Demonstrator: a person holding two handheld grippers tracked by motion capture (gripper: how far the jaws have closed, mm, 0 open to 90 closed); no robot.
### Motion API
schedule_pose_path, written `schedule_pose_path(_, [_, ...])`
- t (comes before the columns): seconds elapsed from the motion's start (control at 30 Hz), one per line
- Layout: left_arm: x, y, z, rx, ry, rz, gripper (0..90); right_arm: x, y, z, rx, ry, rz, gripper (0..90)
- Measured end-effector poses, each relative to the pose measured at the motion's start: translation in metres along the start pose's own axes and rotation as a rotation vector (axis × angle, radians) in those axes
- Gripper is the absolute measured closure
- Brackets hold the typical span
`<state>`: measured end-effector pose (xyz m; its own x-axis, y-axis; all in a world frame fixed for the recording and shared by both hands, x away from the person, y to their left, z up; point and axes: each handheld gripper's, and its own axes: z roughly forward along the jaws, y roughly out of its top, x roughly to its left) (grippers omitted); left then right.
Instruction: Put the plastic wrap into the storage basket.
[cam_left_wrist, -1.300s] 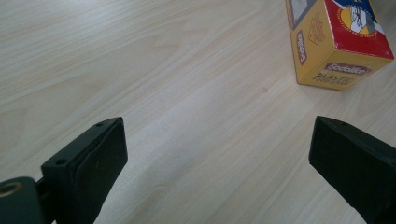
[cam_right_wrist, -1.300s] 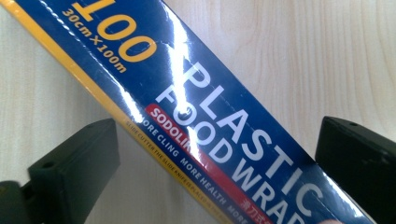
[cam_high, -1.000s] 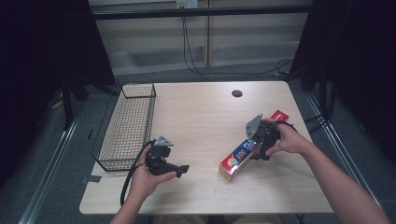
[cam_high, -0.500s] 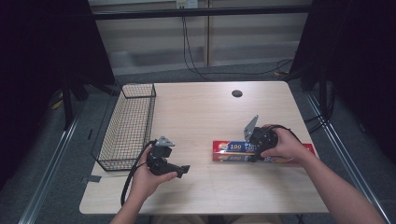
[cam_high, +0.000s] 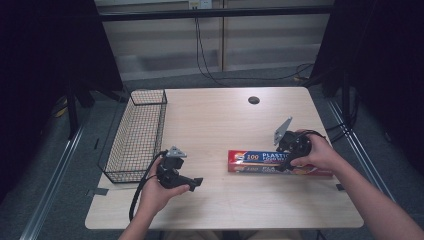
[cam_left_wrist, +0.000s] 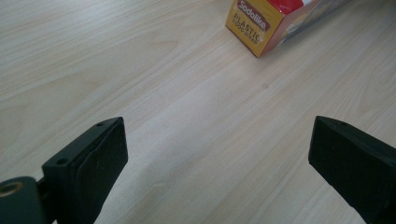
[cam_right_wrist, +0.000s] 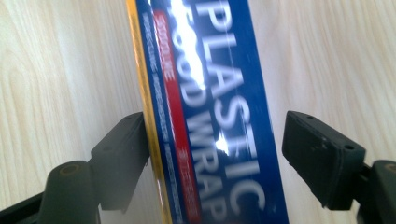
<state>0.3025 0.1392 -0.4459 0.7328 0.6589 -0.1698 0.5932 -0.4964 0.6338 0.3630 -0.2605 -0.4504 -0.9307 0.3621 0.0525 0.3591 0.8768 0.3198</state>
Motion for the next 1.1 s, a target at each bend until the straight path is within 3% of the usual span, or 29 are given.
schedule_pose_path(0.13, [0.0, 0.0, 0.0, -0.003, -0.006, -0.001, 4.6, -0.001, -0.007, -0.002, 0.008, -0.002, 0.03, 19.9])
schedule_pose_path(0.17, [0.0, 0.0, -0.001, -0.003, -0.007, 0.0, 4.6, 0.0, -0.012, -0.002, 0.017, 0.005, 0.038, 14.3])
schedule_pose_path(0.27, [0.001, 0.0, -0.001, -0.001, -0.005, -0.001, 4.6, -0.002, -0.016, -0.002, 0.028, 0.018, 0.028, 13.5])
schedule_pose_path(0.3, [0.001, 0.0, 0.0, -0.009, -0.002, -0.005, 4.6, 0.0, -0.021, -0.001, 0.064, -0.018, 0.033, 16.0])
schedule_pose_path(0.33, [0.001, 0.0, 0.0, -0.009, -0.002, -0.005, 4.6, -0.002, -0.022, 0.0, 0.063, -0.015, 0.021, 17.6])
schedule_pose_path(0.53, [0.002, 0.0, -0.001, -0.003, 0.004, -0.002, 4.6, -0.007, -0.039, -0.003, 0.059, -0.006, 0.076, 25.1])
schedule_pose_path(0.57, [0.001, 0.0, 0.001, -0.011, -0.001, -0.017, 4.6, -0.008, -0.041, -0.003, 0.054, -0.007, 0.06, 25.7])
schedule_pose_path(0.73, [0.002, 0.0, 0.001, -0.005, -0.001, -0.012, 4.7, -0.009, -0.044, -0.002, 0.065, -0.016, 0.053, 25.8])
schedule_pose_path(1.1, [0.003, 0.0, 0.0, -0.01, 0.001, -0.015, 5.0, -0.003, -0.042, 0.004, 0.094, -0.003, -0.015, 39.6])
